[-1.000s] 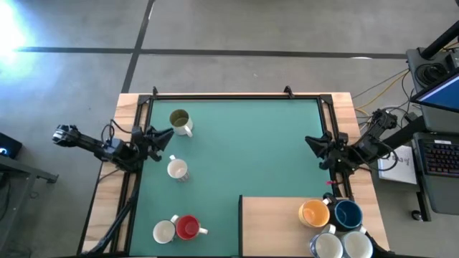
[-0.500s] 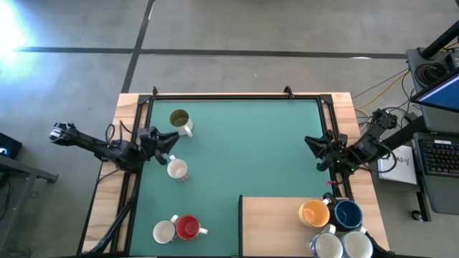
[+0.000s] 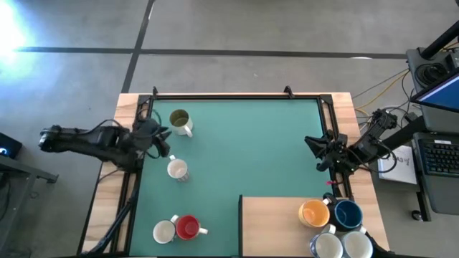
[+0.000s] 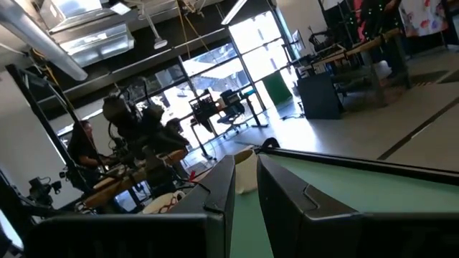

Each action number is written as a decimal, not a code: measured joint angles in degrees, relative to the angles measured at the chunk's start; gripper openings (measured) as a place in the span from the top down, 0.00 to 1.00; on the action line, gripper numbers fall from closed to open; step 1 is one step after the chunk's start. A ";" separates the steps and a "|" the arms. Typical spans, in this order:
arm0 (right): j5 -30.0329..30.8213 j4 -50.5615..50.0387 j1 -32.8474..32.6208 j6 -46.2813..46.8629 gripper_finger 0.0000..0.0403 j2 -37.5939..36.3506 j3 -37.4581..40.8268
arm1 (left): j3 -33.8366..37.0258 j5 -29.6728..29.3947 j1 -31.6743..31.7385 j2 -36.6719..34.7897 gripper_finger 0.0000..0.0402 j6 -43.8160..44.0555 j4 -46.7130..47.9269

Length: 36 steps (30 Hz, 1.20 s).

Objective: Place coffee mugs
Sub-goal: Put the green mug on the shelf

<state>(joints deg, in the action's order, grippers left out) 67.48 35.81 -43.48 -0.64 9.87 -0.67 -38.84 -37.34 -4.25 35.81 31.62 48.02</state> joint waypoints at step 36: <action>-0.02 0.01 0.02 0.04 0.88 0.00 0.02 | -15.49 28.86 34.63 40.23 0.56 -19.61 -5.04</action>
<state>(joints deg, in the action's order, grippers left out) 67.46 35.82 -43.46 -0.60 9.87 -0.64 -54.33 -8.48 30.39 76.04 12.01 42.98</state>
